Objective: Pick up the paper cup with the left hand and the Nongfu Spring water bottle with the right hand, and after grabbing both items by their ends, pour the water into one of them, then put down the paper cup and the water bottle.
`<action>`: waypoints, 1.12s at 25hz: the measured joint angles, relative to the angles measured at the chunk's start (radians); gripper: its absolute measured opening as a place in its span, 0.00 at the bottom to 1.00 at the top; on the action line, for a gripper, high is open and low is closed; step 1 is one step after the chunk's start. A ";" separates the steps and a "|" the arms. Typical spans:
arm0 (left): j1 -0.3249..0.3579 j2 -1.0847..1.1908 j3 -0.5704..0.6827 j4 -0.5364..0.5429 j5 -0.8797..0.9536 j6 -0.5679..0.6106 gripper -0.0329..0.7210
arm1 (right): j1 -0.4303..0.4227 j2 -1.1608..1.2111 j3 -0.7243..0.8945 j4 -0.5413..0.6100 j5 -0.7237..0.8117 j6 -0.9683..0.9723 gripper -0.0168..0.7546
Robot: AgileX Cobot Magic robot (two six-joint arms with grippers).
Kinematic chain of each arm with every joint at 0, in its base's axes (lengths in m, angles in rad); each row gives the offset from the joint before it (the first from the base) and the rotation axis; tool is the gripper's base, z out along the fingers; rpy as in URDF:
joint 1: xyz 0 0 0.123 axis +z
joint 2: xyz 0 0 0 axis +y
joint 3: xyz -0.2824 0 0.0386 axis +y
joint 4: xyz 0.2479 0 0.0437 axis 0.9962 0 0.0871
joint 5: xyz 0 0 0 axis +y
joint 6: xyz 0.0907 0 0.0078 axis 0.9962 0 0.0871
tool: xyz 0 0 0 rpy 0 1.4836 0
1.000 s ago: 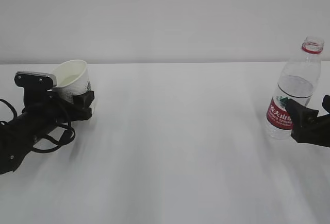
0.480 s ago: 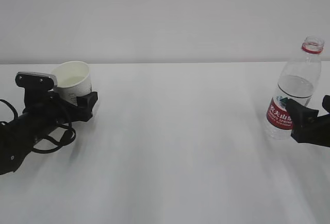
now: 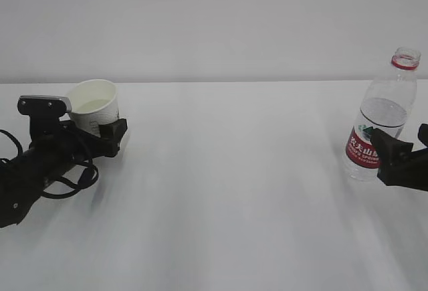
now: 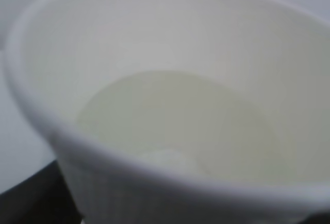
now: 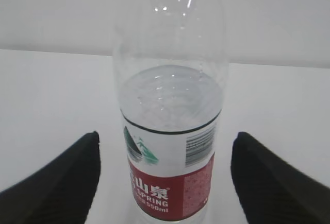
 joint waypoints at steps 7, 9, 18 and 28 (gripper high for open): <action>-0.006 0.000 0.009 0.002 0.000 -0.001 0.95 | 0.000 0.000 0.000 -0.002 0.000 0.000 0.79; -0.006 -0.005 0.021 0.004 0.000 -0.002 0.95 | 0.000 0.000 0.000 -0.002 0.000 0.000 0.79; -0.006 -0.037 0.047 0.038 0.000 -0.002 0.95 | 0.000 0.000 0.000 -0.002 0.000 -0.002 0.79; -0.006 -0.097 0.144 0.041 0.000 -0.002 0.93 | 0.000 0.000 0.011 -0.002 0.000 0.012 0.79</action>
